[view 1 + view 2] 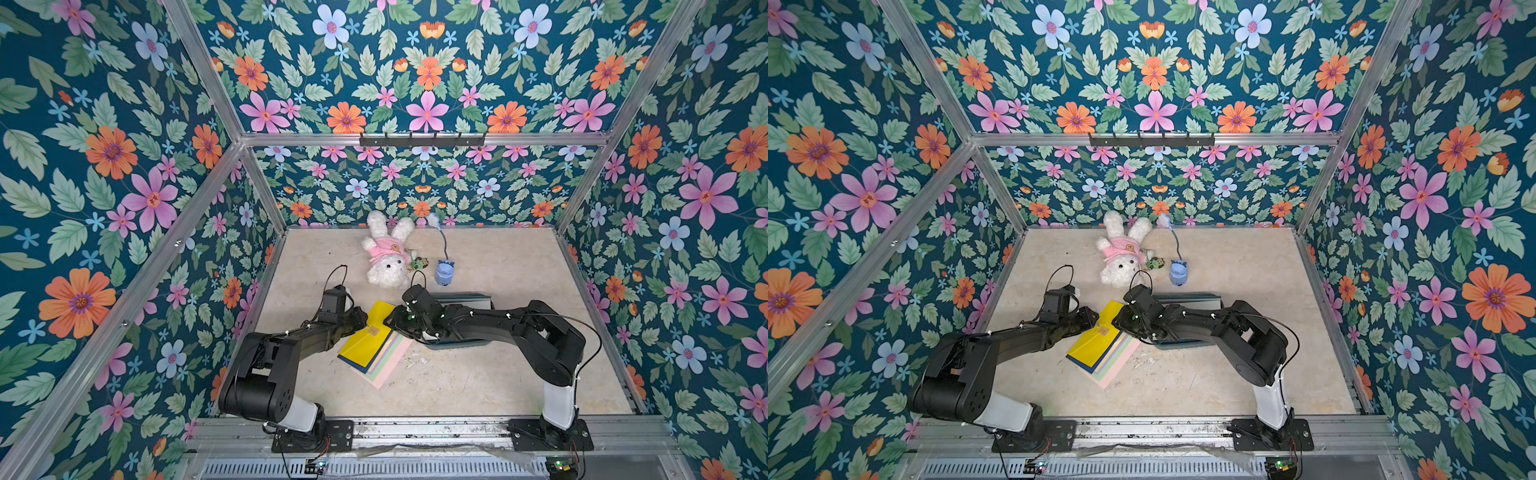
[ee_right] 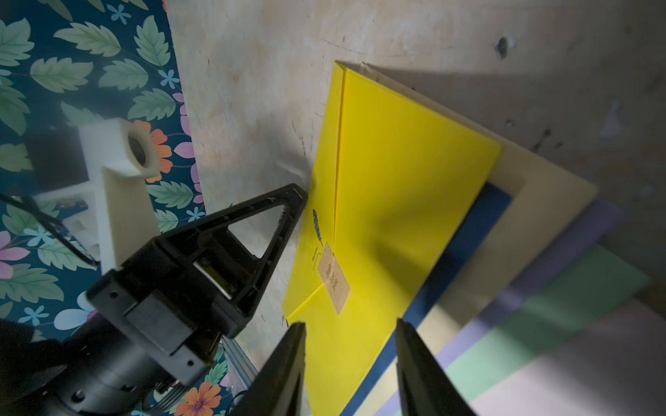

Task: Put the sealed envelopes into the storage box
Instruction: Pick up the envelope from the center of the board.

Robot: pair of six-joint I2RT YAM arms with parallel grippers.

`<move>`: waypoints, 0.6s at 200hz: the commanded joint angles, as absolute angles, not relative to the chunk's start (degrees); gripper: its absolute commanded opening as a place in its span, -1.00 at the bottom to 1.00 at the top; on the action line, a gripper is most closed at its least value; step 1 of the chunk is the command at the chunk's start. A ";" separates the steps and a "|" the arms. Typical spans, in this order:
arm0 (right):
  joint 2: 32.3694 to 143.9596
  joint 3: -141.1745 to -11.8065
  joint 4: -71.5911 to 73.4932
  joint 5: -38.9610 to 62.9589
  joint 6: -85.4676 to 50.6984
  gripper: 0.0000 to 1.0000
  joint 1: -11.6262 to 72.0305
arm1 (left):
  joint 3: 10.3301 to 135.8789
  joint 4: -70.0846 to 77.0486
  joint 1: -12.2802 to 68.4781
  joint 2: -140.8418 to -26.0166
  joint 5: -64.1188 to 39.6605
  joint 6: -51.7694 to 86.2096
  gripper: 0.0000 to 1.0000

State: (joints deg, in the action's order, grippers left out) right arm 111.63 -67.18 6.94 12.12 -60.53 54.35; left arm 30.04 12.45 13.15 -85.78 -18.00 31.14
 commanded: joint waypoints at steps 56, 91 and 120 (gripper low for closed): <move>113.64 -69.51 5.03 11.50 -61.60 -0.09 54.67 | 30.67 12.00 13.11 -87.66 -18.92 30.53 -0.47; 112.39 -70.06 1.51 10.16 -60.59 -0.08 54.76 | 30.74 11.80 13.17 -88.32 -18.98 30.48 -0.48; 111.36 -69.36 -0.57 7.92 -59.81 -0.08 54.76 | 30.81 11.42 13.11 -88.83 -18.90 30.29 -0.50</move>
State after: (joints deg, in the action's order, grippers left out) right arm 112.57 -69.89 2.24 10.28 -61.04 54.70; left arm 30.98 14.81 13.15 -88.33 -19.40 31.05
